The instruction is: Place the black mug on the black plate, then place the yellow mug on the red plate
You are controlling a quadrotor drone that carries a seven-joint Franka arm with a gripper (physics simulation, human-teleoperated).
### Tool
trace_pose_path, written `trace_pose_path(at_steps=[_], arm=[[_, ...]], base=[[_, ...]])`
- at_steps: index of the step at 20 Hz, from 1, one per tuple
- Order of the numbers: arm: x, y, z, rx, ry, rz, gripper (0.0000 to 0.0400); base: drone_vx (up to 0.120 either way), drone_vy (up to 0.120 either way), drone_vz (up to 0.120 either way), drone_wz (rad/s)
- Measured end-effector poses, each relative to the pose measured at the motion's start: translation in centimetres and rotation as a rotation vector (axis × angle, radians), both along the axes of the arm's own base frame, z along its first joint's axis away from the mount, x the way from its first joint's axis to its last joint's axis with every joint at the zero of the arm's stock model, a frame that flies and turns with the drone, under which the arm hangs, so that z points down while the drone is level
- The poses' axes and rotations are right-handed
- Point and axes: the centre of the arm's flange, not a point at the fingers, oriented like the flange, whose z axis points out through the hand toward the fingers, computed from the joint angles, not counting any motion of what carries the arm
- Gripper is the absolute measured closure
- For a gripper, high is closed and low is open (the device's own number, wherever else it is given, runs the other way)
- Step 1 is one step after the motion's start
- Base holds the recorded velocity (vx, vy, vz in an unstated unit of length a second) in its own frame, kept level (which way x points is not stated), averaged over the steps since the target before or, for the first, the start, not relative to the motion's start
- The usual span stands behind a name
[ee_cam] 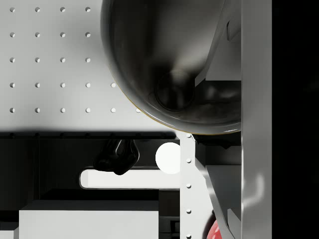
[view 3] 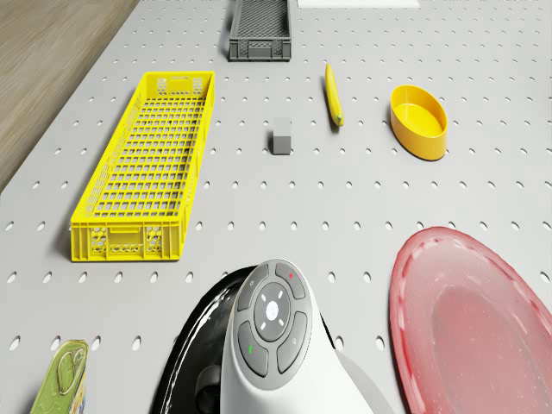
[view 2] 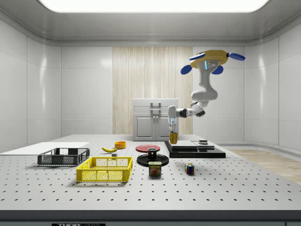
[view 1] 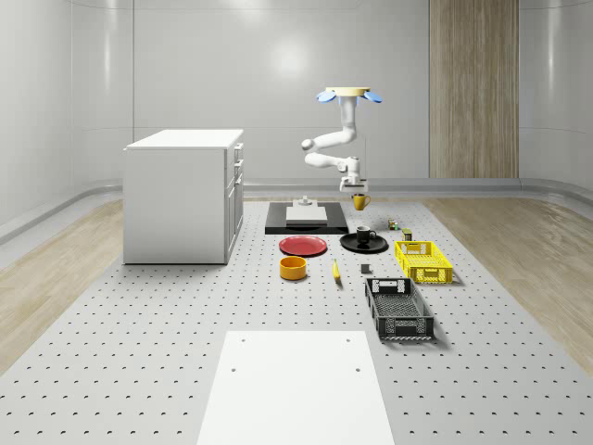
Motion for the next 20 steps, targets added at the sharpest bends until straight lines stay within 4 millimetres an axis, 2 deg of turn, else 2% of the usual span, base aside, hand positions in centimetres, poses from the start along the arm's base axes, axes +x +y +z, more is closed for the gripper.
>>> trace_pose_path(at_steps=[20], arm=[[0.00, 0.00, 0.00, 0.000, 0.000, 0.000, 0.0300]], base=[[0.120, -0.120, 0.000, 0.000]])
